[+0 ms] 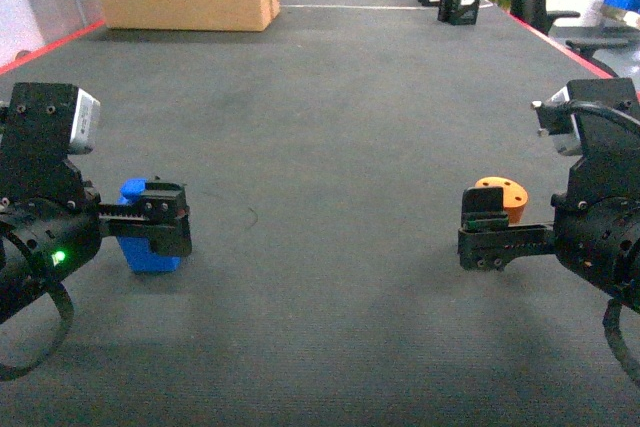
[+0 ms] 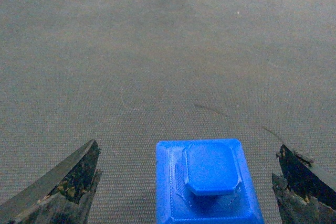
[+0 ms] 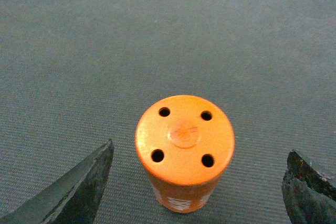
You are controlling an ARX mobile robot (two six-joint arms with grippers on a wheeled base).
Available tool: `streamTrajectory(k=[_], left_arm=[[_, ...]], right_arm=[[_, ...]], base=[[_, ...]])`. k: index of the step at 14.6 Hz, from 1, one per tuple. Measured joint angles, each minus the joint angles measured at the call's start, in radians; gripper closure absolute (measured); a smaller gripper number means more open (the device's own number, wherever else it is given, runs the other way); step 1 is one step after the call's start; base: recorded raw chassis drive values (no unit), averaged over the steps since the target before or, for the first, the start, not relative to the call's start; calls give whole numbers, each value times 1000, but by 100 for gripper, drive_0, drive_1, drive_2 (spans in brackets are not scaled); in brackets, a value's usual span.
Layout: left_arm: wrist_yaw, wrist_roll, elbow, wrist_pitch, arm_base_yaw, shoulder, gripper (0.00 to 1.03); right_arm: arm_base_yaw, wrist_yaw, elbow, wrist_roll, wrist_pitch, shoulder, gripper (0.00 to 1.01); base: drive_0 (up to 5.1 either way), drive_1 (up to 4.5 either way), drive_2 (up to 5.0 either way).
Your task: Sort blue parts and orange caps into right shelf containers
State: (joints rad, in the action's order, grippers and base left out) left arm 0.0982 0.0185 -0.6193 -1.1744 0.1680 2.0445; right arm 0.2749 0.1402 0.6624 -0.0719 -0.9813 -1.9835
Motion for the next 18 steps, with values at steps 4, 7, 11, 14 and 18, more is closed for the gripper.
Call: streamTrajectory(k=[4,7,11,14,18], left_arm=[[4,-3,-29,29,1,61,5],[11,-20,-57,43,3,92,5],[18,-19,-87,90,3,97,8],[8,-18,-90,112,14,97,46],[-13,10,-77,72,11,93,60]], right_arm=[[1,-3,52,-8,6,-92,3],[1,-2,97,-14,22,-127,3],[7,38,139,-29,64,-158,13],[8,40,141,-32,77,-158,52],[8,37,116,-50,53,-146,56]], base=[[0,0,0],[0,0,0],[0,0,0],[0,0,0],[0,0,0]])
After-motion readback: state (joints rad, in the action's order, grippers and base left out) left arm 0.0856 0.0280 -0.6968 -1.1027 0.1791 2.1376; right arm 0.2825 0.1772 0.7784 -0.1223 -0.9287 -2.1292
